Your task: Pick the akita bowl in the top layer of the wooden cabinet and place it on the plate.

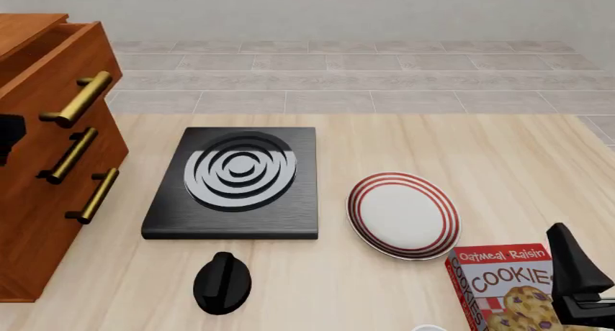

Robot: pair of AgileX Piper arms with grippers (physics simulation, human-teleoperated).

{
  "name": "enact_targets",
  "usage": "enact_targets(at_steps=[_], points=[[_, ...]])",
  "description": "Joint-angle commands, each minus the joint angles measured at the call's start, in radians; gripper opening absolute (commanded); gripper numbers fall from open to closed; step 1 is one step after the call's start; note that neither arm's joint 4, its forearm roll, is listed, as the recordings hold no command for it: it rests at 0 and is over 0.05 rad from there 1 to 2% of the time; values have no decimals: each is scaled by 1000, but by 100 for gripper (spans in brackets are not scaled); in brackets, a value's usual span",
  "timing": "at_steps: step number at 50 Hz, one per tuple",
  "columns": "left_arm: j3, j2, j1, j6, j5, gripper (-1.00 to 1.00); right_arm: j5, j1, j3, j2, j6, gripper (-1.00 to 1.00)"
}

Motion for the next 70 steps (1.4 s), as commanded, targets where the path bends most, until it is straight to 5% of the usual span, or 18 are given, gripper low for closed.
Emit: enact_targets(at_steps=[1, 70], points=[[52, 49, -58, 8, 16, 100, -1, -1, 0, 0, 1, 100], [36, 146, -229, -100, -36, 100, 3, -6, -10, 2, 14, 100]])
